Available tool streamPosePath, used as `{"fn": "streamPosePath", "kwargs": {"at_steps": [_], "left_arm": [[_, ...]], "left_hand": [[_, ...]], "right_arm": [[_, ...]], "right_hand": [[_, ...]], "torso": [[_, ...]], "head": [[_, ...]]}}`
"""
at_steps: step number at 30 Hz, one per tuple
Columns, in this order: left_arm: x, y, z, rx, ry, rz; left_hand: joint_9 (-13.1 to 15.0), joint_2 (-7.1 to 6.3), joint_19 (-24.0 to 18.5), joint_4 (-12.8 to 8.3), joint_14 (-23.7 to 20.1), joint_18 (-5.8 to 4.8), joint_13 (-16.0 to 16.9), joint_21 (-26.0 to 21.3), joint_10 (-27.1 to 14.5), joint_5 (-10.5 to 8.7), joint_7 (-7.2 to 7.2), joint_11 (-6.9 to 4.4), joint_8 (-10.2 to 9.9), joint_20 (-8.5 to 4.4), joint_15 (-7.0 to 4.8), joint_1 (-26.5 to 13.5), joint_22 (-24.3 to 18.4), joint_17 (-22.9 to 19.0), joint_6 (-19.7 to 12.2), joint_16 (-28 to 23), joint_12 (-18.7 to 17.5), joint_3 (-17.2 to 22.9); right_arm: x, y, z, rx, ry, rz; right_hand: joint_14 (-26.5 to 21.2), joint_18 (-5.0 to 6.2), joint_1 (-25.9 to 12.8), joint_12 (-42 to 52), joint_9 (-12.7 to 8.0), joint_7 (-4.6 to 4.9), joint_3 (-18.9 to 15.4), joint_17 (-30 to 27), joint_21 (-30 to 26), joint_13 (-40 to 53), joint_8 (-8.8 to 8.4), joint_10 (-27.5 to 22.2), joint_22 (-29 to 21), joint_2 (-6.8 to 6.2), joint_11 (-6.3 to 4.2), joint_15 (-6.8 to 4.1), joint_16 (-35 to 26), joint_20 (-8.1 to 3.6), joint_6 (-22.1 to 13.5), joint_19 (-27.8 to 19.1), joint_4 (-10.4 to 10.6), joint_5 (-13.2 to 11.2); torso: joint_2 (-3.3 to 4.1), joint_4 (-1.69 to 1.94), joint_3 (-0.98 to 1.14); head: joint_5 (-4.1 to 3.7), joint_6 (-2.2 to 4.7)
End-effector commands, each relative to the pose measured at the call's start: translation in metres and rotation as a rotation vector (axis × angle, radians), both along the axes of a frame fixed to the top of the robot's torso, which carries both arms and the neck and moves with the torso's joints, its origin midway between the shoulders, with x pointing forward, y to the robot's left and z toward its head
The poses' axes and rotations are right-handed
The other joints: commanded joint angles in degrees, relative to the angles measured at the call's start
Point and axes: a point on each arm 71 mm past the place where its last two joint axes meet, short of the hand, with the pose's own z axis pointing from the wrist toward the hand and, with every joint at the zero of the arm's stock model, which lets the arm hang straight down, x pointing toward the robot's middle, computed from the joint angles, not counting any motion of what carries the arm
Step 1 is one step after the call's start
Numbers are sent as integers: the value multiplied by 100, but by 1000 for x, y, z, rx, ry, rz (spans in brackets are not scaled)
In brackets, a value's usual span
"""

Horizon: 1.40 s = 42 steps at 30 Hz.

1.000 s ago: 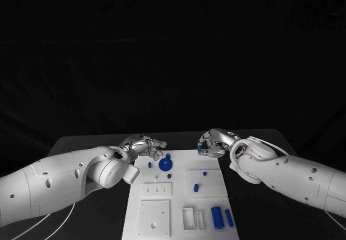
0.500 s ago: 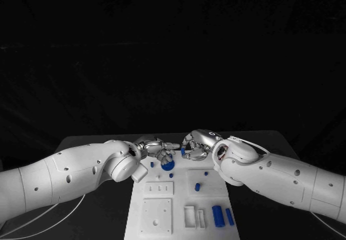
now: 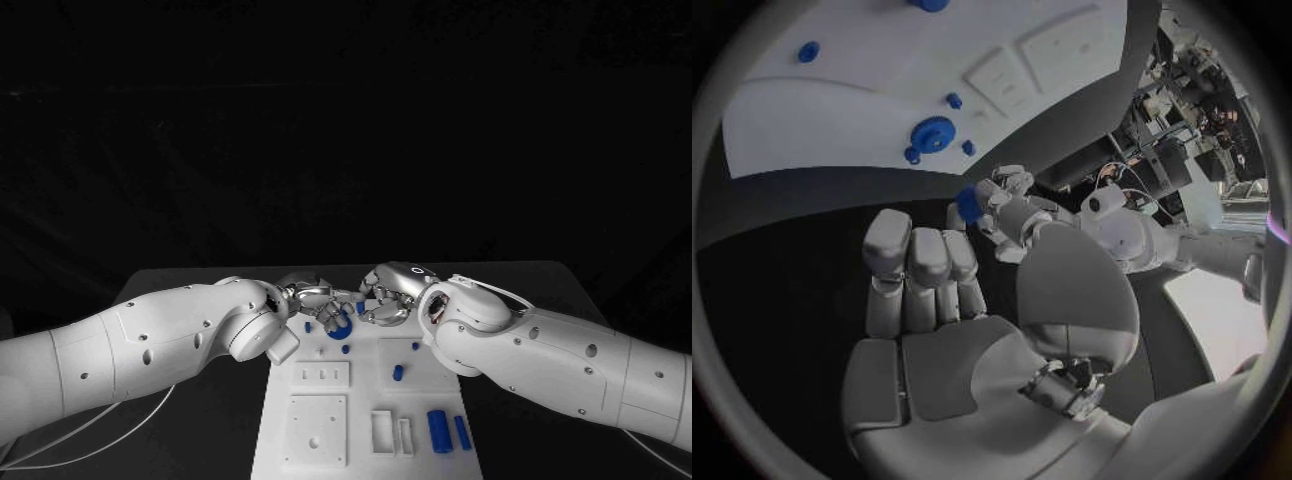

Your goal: Assemble the parts on the task board

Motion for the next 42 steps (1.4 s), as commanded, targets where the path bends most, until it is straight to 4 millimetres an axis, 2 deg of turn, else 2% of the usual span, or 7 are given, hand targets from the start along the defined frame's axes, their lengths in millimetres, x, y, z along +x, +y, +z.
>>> {"fn": "streamPosePath", "kwargs": {"at_steps": [1,17,20,24,34,40,42], "left_arm": [[-1,-4,0,38,-4,-25],[-1,-2,-2,57,14,-26],[-1,-2,-2,62,19,-24],[-2,-3,-3,63,22,-28],[-3,-5,-3,66,30,-36],[-3,-6,-3,67,33,-38],[-3,-6,-3,68,33,-37]], "left_hand": [[3,7,-44,-2,-37,-1,13,0,-51,-23,28,10,-39,-7,-2,108,109,-10,-31,-20,-32,3],[30,158,-79,-125,-41,-2,64,28,-65,-22,19,7,-12,11,9,294,106,-41,11,-7,-34,-94],[33,245,-94,-157,-43,-6,75,30,-68,-19,17,6,-11,15,12,333,105,-50,17,-7,-37,-113],[39,478,-141,-220,-26,-21,102,32,-52,-16,8,-3,-6,17,6,401,107,-59,37,13,-30,-146],[44,699,-177,-390,-40,-41,136,46,-70,-3,-9,-7,3,11,9,500,101,-98,104,20,-50,-218],[46,795,-190,-569,-42,-51,162,57,-67,7,-25,-13,11,11,9,598,97,-123,163,32,-60,-229],[48,884,-202,-689,-39,-60,174,59,-58,39,-34,-17,16,13,8,693,96,-133,196,41,-61,-190]], "right_arm": [[-1,3,-1,-21,1,5],[-5,11,-2,-24,10,23],[-5,12,-2,-25,11,25],[-6,13,-2,-26,13,27],[-8,16,-3,-26,15,31],[-8,17,-4,-29,19,35],[-8,17,-4,-31,20,35]], "right_hand": [[11,403,-2,21,77,198,32,5,28,1,24,37,63,-43,-1,-41,16,-31,246,12,3,34],[10,403,-13,4,80,199,48,3,24,-10,19,21,62,-66,-1,-41,10,-31,246,12,36,40],[10,403,-17,3,81,199,51,2,23,-11,18,20,61,-70,-1,-41,9,-30,246,12,46,40],[10,403,-19,2,81,199,53,2,23,-10,18,19,61,-73,-1,-41,8,-30,247,12,51,40],[10,403,-21,-7,82,199,59,1,21,-18,16,10,60,-84,-1,-41,5,-31,247,12,62,43],[10,403,-23,-10,83,199,64,1,20,-20,15,7,60,-86,-1,-41,4,-31,246,12,71,47],[10,403,-24,-12,83,199,66,0,20,-21,14,6,59,-89,-1,-41,3,-31,246,12,75,48]], "torso": [[5,-4,0],[10,-1,-4],[8,0,-1],[6,-2,-1],[7,-1,1],[9,-3,-1],[7,-5,-1]], "head": [[8,0],[-12,-5],[-18,-5],[-12,-11],[-4,-24],[-4,-18],[-2,-18]]}}
